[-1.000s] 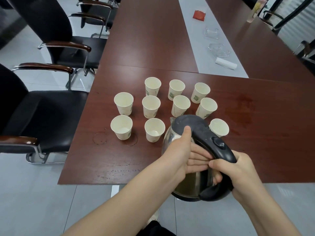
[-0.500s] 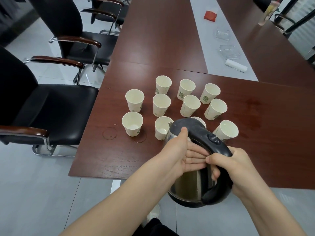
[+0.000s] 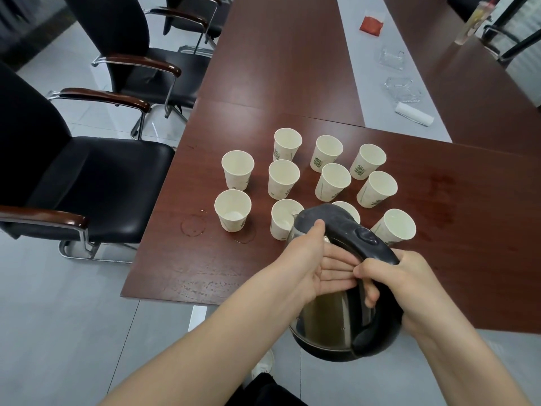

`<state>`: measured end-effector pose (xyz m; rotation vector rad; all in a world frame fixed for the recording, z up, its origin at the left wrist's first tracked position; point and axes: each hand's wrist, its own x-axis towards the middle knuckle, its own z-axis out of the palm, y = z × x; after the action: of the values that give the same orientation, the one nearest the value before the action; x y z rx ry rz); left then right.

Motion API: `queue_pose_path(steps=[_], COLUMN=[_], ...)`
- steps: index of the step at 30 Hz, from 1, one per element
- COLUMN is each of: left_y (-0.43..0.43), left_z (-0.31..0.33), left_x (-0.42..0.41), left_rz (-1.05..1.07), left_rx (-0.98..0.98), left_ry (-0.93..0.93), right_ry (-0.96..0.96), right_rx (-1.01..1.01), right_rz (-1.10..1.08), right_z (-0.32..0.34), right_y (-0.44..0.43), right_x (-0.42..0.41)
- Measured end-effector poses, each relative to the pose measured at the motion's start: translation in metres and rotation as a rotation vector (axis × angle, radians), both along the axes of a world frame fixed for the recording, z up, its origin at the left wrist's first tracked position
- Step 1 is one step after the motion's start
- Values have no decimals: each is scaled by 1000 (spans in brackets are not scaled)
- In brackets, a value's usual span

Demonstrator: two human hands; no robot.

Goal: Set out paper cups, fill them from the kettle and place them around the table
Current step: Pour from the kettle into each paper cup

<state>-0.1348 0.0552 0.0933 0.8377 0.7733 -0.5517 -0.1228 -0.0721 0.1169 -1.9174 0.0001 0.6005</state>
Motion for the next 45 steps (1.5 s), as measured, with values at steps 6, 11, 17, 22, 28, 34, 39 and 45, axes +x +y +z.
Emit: queue_pose_path(steps=[6,11,17,22,28,34,39,45], left_y=[-1,-3,-4,-4,-2,-1,-1,2], left_z=[-1,-3,-5,-6,-5,-7,-8,-5], left_x=[0,1,3,3,4,5,5,6], left_rz=[2,8,6,15,22,20,27,25], left_rx=[-2,-18,-33,-32,-43,-51,-53,-62], left_ry=[4,-1,-11,-14,-12,-3,-4,9], right_ry=[28,48,52,62,69,70,78,82], right_rx=[-17,-24,-31,-26,-37,-44,-49,-71], right_rz=[17,18,9,-12,-9,-5,12,21], right_z=[1,3,3,3,4,6,6,5], right_y=[0,-2,-3,-2,0,1,3,2], right_x=[1,1,3,6,7,8,8,12])
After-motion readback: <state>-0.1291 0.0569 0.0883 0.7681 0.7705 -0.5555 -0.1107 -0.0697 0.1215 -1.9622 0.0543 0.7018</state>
